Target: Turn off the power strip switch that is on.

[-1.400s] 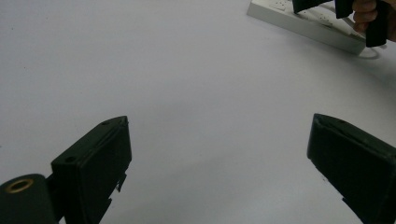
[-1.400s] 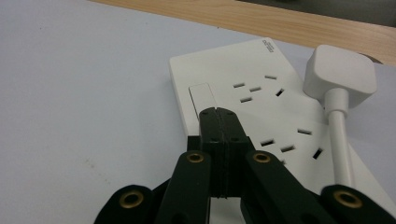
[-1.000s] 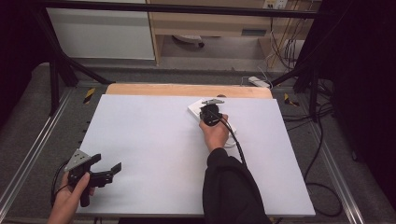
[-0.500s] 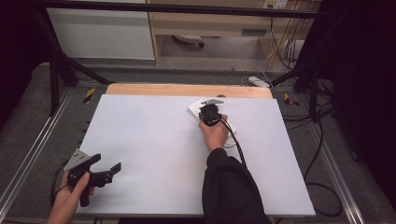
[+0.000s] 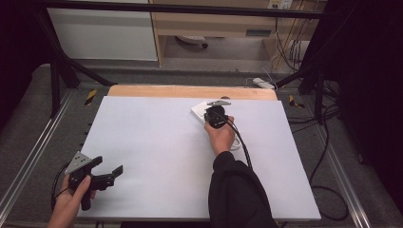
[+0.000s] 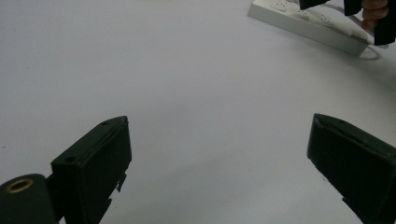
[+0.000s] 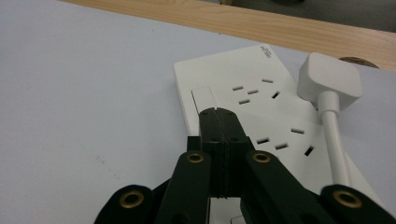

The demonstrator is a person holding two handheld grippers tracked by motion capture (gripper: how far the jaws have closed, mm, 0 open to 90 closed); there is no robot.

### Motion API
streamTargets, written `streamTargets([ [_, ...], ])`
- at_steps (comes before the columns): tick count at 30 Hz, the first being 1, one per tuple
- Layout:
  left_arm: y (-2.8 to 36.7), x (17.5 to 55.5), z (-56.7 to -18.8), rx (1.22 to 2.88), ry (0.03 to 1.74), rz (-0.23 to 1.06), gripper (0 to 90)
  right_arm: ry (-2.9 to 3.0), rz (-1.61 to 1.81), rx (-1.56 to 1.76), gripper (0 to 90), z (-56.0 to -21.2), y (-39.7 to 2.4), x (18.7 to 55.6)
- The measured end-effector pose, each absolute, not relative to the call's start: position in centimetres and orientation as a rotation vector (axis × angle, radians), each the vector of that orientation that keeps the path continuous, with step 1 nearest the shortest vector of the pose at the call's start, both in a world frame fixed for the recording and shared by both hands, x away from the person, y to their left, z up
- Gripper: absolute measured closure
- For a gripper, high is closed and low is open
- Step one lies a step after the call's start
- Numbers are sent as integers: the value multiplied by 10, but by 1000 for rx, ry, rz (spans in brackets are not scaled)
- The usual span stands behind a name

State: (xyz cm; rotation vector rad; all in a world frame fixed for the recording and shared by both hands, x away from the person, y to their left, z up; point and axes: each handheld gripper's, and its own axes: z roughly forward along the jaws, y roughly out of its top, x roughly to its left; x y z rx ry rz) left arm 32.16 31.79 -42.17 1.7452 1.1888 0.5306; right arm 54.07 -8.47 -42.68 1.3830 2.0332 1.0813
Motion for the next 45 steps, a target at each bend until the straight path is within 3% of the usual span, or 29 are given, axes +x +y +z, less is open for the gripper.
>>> streamTargets([
  [13, 318, 322, -422, 1745, 1188, 529, 64, 2020, 1112, 1355, 900, -417, -87, 532],
  [20, 318, 322, -422, 1745, 1190, 533, 63, 2013, 1135, 1346, 847, -409, -90, 525],
  [28, 317, 321, -422, 1751, 1186, 532, 63, 2028, 1165, 1335, 682, -401, -95, 516],
  [33, 316, 321, -422, 1756, 1184, 529, 63, 2023, 1153, 1360, 474, -394, -99, 513],
  [45, 316, 321, -422, 1755, 1187, 530, 63, 2031, 1192, 1391, 97, -385, -108, 510],
])
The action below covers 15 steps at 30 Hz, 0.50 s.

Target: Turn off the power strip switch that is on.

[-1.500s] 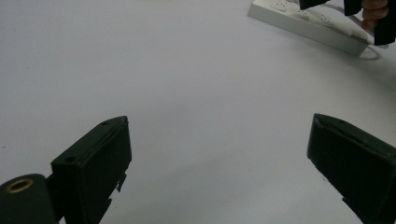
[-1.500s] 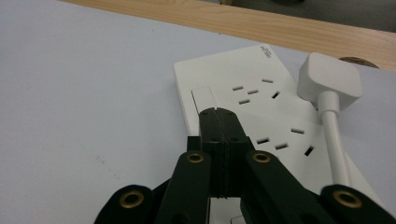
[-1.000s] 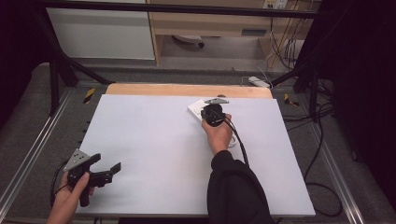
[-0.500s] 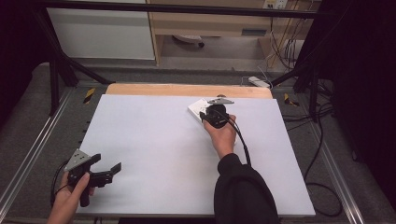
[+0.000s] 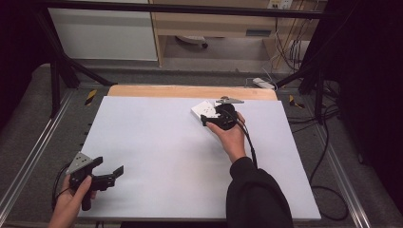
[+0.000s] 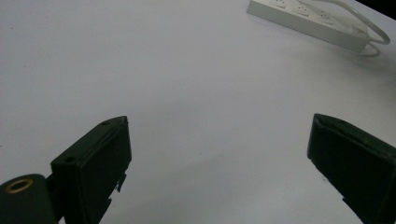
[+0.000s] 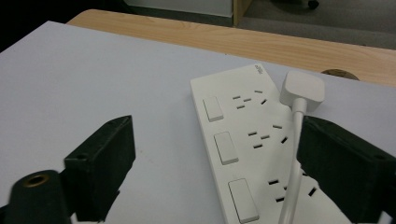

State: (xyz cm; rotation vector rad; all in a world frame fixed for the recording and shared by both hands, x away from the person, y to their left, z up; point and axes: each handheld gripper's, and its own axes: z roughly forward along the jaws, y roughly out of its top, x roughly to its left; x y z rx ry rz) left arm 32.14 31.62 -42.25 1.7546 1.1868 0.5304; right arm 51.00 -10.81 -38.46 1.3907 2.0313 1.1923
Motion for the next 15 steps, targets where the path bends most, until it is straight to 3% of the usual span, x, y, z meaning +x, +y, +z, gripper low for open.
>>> streamTargets([
  [6, 316, 321, -423, 1755, 1187, 531, 63, 2017, 1212, 1359, 39, -378, -111, 504],
  [15, 316, 321, -423, 1754, 1189, 531, 63, 2008, 1279, 1316, 38, -362, -120, 492],
])
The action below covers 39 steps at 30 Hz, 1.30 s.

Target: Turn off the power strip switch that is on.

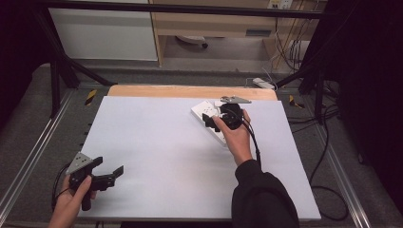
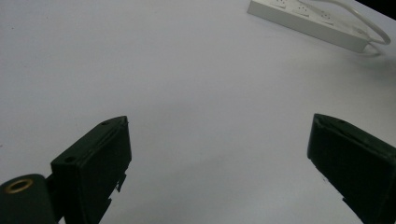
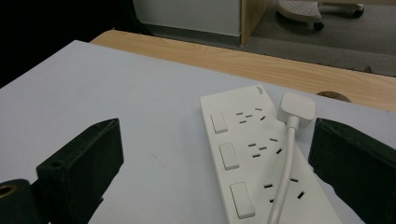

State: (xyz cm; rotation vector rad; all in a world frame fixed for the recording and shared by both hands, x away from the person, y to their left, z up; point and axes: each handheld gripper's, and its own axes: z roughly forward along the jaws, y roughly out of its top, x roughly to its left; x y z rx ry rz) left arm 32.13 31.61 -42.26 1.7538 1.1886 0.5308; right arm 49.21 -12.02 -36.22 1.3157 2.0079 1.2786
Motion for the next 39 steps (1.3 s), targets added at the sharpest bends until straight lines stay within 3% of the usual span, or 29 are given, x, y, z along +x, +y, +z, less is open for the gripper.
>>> streamTargets([
  [39, 316, 321, -423, 1756, 1194, 534, 63, 1910, 1371, 1240, 38, -338, -209, 425],
])
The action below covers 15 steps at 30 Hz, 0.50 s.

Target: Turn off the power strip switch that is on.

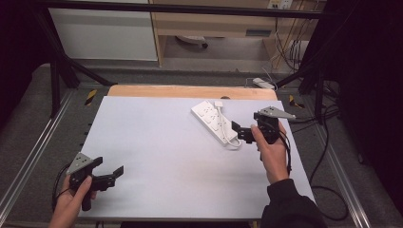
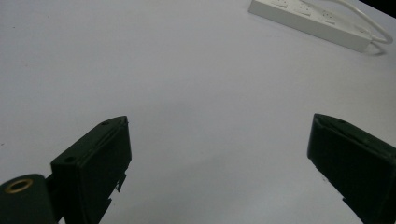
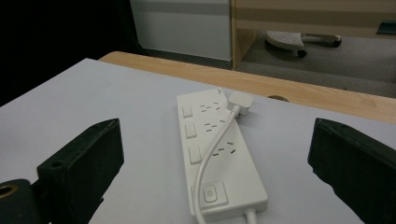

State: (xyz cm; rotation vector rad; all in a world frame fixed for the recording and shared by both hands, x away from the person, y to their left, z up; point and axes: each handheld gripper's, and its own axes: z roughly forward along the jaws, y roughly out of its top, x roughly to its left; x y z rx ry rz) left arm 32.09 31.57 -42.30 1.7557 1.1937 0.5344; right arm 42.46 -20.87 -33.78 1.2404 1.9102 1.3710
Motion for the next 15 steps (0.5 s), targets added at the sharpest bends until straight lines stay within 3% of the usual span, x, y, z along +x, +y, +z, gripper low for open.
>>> streamTargets([
  [15, 316, 320, -423, 1751, 1195, 537, 63, 1844, 1397, 1245, 51, -342, -243, 396],
])
